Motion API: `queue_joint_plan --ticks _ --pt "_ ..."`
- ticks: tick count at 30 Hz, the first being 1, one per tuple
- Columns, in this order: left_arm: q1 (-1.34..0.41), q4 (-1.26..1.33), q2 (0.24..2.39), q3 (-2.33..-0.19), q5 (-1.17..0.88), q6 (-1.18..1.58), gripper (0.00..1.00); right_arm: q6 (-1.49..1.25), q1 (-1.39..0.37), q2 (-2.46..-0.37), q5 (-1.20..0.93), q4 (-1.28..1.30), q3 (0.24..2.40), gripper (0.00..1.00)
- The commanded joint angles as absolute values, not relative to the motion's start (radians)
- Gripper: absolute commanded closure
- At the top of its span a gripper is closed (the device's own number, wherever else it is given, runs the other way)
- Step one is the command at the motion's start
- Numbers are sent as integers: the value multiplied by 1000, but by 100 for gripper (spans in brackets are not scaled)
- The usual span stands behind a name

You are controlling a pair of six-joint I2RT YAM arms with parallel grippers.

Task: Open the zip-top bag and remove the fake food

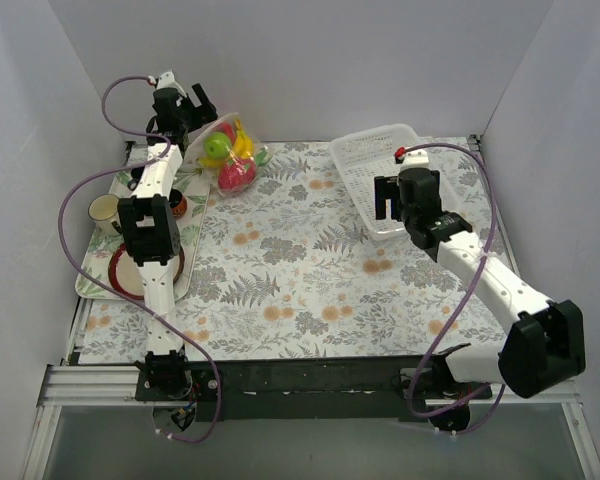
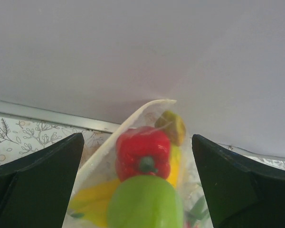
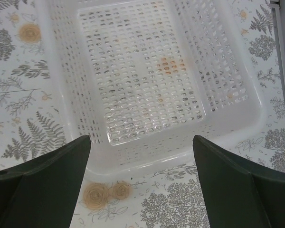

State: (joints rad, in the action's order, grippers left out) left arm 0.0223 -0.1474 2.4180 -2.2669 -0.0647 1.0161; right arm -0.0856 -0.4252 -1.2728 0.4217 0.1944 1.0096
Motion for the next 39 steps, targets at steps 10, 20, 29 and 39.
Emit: queue_joint_plan --ticks 10,20,29,39 --pt "18 -118 2499 -2250 -196 1048 2 -107 -310 -1597 462 49 1189 5" --pt "-28 -141 2286 -1901 -491 1035 53 -162 -307 -1723 378 101 1157 9" --pt "-63 -195 2106 -1691 -668 1023 59 -316 -362 -1565 319 216 970 23" --pt "-135 -337 1931 -1621 -911 899 61 -476 -621 -1281 383 322 724 28"
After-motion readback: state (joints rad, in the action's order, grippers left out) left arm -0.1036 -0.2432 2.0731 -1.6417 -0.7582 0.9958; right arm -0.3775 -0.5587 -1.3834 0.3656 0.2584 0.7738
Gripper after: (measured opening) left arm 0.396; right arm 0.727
